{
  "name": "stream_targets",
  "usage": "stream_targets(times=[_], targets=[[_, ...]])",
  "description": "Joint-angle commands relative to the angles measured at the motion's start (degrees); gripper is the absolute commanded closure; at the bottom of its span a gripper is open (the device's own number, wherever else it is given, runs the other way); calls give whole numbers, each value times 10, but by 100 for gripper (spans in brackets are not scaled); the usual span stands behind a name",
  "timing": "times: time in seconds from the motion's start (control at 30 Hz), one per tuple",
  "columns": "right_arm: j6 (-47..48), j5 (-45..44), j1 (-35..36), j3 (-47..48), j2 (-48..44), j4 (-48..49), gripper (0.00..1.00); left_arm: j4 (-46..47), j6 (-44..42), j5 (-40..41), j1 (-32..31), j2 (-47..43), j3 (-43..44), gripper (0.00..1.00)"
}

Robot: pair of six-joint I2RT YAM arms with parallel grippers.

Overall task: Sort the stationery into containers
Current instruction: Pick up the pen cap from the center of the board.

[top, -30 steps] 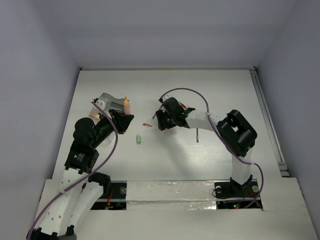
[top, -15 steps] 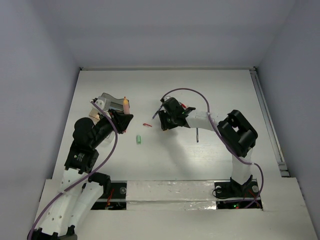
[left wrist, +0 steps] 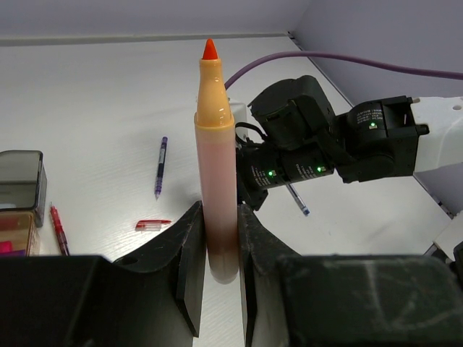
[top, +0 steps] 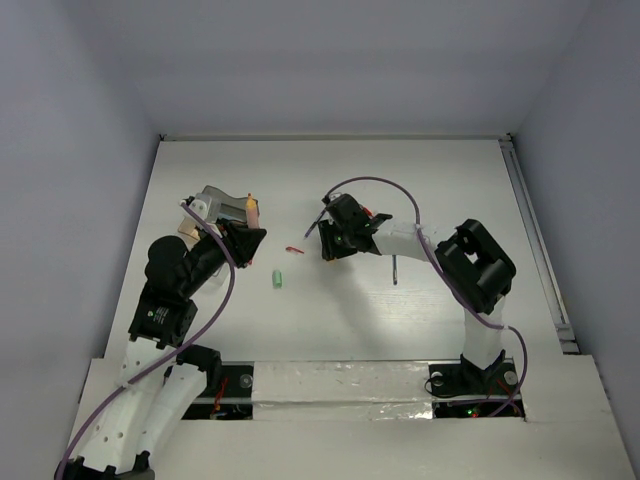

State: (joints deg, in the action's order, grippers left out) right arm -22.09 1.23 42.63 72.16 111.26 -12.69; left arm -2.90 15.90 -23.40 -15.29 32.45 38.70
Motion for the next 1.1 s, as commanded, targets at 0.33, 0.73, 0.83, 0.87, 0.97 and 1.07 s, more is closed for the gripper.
stream_targets(times=[0.33,0.73,0.83,0.87,0.97,1.07], targets=[[-9,-25,-16,10,40,-7,56,25,-2,-7,3,-3,7,100],[-15,-18,-26,-17,-3,37,99,25,5,-20,3,5,4,100],[-16,-17,-26,-42,-54,72,100,41,11,-31,3,11,4,100],[-17,9,-26,-61,-72,103,100,43,13,-37,3,12,3,100],[-30,50,-26,-90,-145,170,100,59,28,-59,3,19,1,100],[-49,87,-26,-105,-206,226,100,81,48,-106,3,25,1,100]])
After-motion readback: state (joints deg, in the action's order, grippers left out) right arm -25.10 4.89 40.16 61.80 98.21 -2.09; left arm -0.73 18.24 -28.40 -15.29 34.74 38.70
